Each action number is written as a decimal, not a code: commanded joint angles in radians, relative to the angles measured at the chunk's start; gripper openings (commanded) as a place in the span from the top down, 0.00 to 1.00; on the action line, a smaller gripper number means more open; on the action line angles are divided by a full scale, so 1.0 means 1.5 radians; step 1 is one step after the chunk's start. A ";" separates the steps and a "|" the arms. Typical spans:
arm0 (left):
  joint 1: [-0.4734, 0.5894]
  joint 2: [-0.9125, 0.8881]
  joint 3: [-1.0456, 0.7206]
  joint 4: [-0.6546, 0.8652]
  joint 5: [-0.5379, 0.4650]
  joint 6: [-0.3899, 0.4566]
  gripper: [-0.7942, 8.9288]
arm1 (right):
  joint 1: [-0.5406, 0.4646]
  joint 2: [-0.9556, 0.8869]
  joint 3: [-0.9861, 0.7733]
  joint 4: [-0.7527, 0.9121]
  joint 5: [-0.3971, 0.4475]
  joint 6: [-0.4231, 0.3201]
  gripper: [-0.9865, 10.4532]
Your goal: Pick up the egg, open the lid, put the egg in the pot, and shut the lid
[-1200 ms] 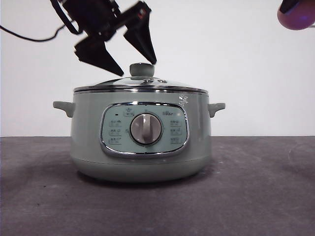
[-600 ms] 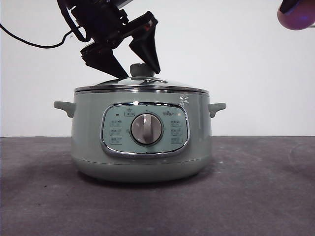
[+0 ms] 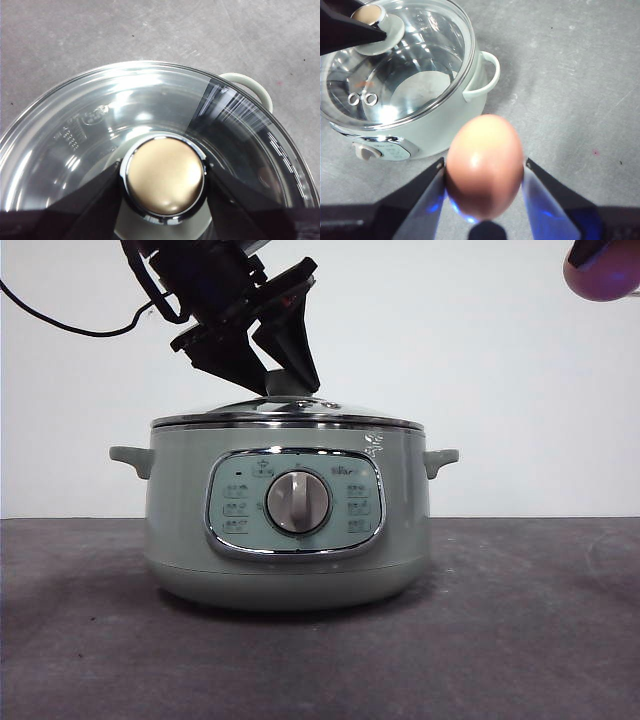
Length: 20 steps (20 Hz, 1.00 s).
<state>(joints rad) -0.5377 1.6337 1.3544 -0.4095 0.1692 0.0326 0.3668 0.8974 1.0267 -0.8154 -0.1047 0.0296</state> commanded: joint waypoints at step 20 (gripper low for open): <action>0.015 -0.329 0.071 -0.204 -0.049 0.004 0.93 | 0.078 0.181 0.088 0.130 -0.053 -0.001 0.93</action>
<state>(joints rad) -0.5156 1.1465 1.4448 -0.7555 0.0895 0.0269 0.4812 1.1614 1.1534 -0.6327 -0.1818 0.0296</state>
